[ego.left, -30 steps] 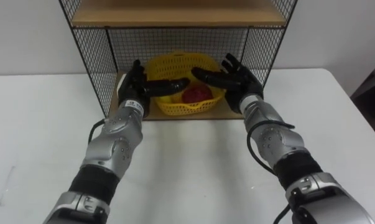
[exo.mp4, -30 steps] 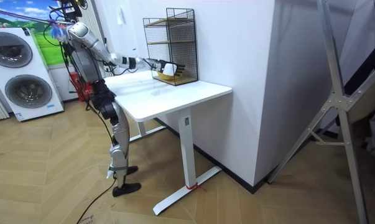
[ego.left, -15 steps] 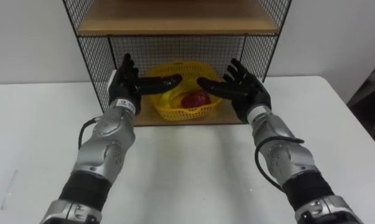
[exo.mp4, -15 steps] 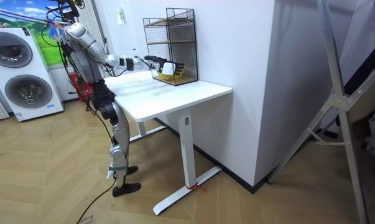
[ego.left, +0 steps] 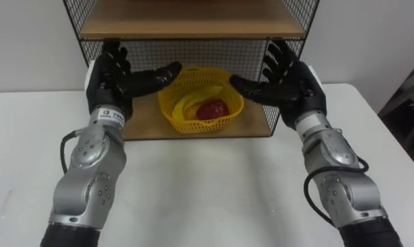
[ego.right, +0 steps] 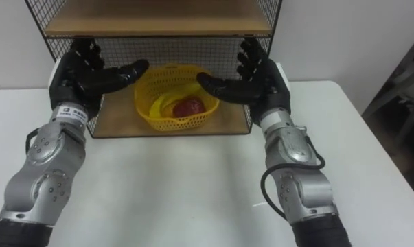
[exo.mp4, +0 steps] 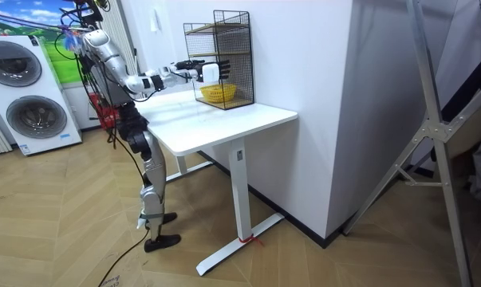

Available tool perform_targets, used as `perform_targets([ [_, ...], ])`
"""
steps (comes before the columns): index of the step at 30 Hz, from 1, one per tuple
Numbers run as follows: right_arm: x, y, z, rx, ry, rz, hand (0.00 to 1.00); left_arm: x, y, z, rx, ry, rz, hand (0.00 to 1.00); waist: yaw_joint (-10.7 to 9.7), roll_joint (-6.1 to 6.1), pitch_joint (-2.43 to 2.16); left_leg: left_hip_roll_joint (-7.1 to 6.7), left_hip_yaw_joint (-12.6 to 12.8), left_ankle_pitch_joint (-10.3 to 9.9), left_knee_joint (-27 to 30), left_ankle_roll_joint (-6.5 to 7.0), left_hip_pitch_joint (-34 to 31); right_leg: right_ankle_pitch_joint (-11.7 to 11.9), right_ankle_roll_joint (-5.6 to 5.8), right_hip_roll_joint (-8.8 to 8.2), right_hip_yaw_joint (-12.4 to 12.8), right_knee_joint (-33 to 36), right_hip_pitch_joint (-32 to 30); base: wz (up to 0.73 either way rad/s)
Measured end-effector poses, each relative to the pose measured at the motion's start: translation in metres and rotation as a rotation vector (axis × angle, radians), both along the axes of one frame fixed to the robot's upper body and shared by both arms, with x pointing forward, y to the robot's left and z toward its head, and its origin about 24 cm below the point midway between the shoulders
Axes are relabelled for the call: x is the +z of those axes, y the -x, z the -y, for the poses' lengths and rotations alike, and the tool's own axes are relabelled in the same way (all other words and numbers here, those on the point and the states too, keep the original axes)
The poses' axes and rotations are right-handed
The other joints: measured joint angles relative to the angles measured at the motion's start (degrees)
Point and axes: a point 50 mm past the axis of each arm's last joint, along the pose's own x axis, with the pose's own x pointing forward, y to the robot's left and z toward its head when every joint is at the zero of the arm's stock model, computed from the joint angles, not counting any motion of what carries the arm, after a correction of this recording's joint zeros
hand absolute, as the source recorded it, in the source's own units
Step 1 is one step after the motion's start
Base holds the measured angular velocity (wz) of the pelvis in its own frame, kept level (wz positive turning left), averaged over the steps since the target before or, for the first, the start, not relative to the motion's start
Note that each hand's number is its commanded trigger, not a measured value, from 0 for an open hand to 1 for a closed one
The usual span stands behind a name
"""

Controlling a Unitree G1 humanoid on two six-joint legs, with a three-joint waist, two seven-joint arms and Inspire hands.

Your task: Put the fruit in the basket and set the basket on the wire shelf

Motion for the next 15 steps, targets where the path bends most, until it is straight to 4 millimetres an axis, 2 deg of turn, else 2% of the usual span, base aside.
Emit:
perform_targets([
  [5, 0.000, 0.005, 0.002, 0.019, 0.023, 0.014, 0.00, -0.012, 0.008, -0.001, -0.035, -0.003, -0.031, 0.00, -0.19, 0.09, 0.08, -0.04, -0.07, 0.00, -0.84, -0.04, 0.30, 0.04, -0.05, 0.15, 0.22, -0.58, 0.67, 0.00],
  [7, 0.002, 0.012, 0.002, 0.031, 0.025, 0.031, 0.00, -0.018, 0.014, -0.003, -0.051, -0.003, -0.044, 0.00, -0.16, 0.32, 0.24, -0.01, 0.03, 0.00, -0.91, -0.04, 0.21, 0.04, -0.05, 0.19, 0.33, -0.58, 0.49, -0.02],
  [9, 0.001, 0.016, 0.002, 0.048, 0.045, 0.038, 0.00, -0.024, 0.019, -0.004, -0.057, -0.003, -0.061, 0.00, -0.26, 0.82, 0.65, 0.04, 0.50, 0.00, -0.91, -0.04, 0.11, 0.04, -0.06, 0.23, 0.67, -0.58, 0.28, -0.08],
  [15, 0.005, 0.027, -0.001, 0.096, 0.085, 0.073, 0.00, -0.022, 0.035, -0.005, -0.101, 0.005, -0.016, 0.00, -0.92, 1.02, 0.68, 0.25, 1.29, 0.02, -0.90, -0.08, -0.73, 0.11, -0.17, 0.38, 1.08, -0.49, -0.87, -0.05],
])
